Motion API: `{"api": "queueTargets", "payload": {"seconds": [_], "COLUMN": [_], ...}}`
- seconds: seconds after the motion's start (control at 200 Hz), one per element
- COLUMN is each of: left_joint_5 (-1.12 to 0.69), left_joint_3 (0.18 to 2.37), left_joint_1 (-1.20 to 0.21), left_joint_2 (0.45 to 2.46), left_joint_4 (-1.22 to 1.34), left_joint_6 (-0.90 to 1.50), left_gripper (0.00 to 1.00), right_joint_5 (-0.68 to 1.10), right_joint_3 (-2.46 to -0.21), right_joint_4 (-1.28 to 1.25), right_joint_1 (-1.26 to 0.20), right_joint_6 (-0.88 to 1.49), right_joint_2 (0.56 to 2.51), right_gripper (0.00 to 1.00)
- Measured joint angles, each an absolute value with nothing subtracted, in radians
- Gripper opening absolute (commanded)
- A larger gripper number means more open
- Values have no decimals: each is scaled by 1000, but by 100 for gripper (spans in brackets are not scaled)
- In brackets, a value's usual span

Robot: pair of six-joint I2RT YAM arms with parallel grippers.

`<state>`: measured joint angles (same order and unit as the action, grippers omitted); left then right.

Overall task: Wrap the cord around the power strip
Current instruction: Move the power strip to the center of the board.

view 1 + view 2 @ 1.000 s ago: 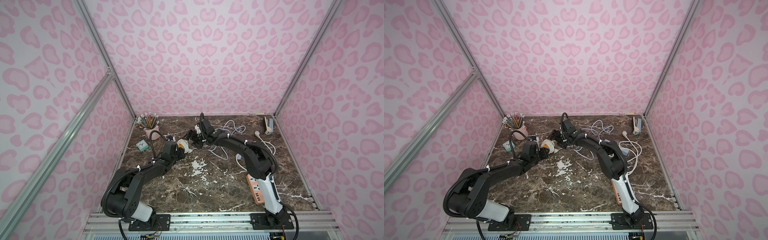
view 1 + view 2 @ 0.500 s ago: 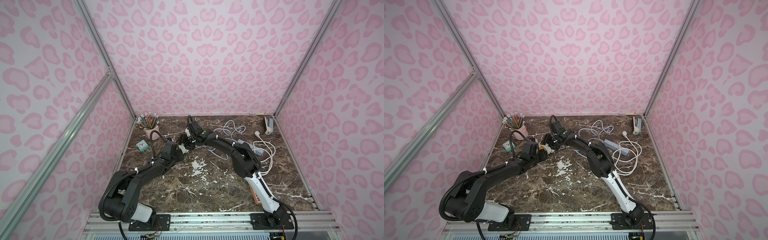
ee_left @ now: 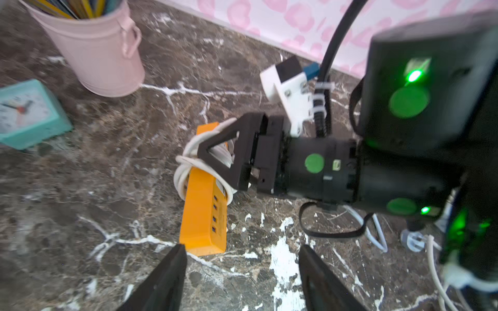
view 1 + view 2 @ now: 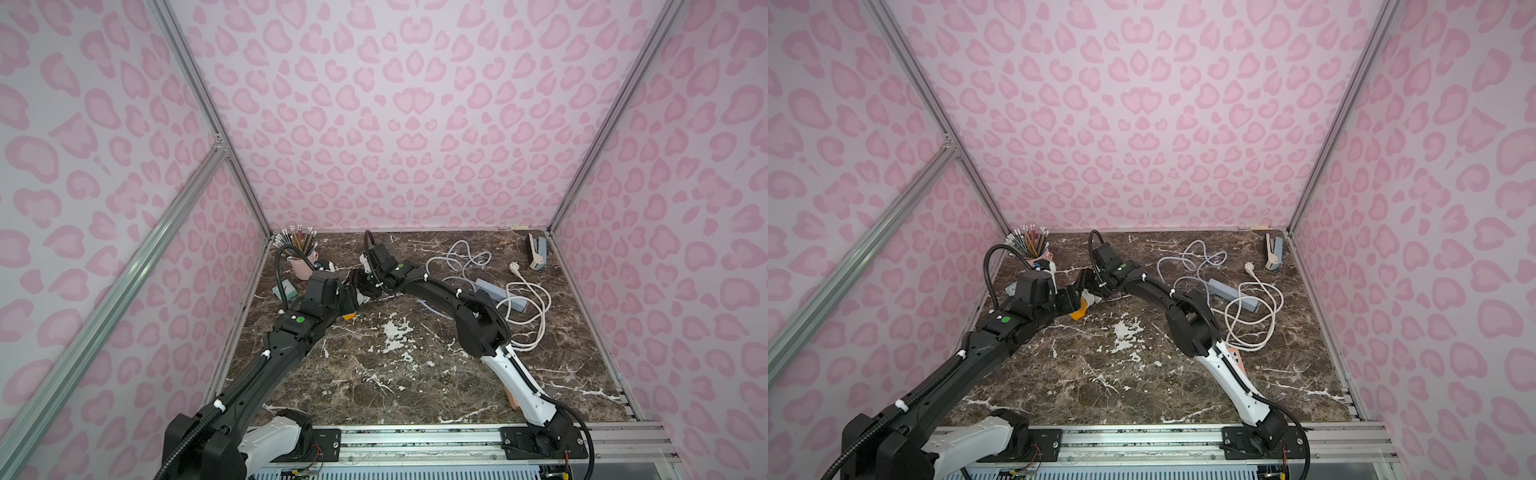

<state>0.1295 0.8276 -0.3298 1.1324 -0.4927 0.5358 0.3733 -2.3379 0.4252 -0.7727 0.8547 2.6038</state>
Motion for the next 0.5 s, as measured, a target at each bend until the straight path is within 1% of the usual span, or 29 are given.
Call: {"api": "queueTargets", "payload": {"seconds": [0.155,0.36,0.5], "left_joint_5": [169,166,152], "left_joint_3": [906,922,920], "left_joint_1": [-296,-290,-290], "left_joint_2": [1093,1079,1074], "left_joint_4": [-543,-558,-557], "left_joint_6": [495,461,448], "left_gripper": [67,64,64], "right_joint_5": [335,331,345], "right_joint_3": [-2396,-2420,-2420], "right_joint_4": [427,385,364], "right_joint_1": [-805,-853,-882], "right_joint_6": [844,849,850], "right_joint_2": [2638,2668,2676], "right_gripper": [66,67,71]}}
